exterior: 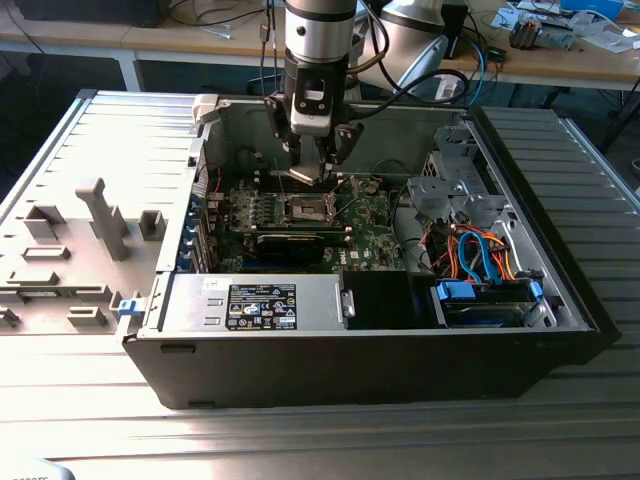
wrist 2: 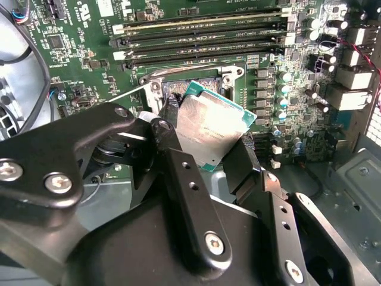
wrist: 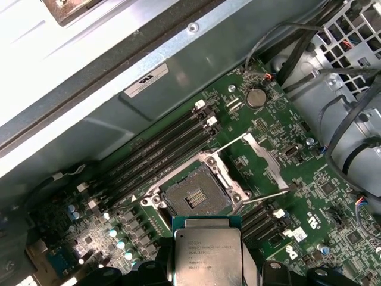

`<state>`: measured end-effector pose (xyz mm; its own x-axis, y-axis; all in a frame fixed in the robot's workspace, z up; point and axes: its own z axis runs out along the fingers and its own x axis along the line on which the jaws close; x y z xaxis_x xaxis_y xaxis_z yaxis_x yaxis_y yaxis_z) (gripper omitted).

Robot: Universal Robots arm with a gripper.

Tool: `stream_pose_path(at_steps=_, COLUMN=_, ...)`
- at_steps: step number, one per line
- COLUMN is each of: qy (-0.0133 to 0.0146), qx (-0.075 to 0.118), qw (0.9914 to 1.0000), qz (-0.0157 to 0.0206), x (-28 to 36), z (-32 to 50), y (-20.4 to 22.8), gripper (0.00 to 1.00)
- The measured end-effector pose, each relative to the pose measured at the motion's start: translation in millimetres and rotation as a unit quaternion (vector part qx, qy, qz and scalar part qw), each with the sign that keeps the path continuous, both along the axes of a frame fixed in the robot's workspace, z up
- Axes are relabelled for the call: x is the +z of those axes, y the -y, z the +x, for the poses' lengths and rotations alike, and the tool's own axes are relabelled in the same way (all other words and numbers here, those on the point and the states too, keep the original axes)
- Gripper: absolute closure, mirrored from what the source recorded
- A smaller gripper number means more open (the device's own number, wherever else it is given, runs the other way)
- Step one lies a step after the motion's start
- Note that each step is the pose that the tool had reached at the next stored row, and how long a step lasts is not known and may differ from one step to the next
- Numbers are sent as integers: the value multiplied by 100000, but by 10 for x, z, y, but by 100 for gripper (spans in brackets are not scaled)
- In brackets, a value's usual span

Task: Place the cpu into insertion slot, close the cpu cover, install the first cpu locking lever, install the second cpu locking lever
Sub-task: 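Place the cpu into insertion slot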

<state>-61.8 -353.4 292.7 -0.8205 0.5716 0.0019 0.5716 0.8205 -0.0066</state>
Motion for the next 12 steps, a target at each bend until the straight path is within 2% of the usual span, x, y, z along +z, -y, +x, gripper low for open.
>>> stream_pose_path(at_steps=8, qy=0, qx=-788, qw=99997, qz=-31, x=0, z=0, y=0, gripper=45)
stream_pose_path(at_steps=12, qy=1, qx=-1788, qw=99984, qz=-109, x=-1, z=0, y=0, gripper=45)
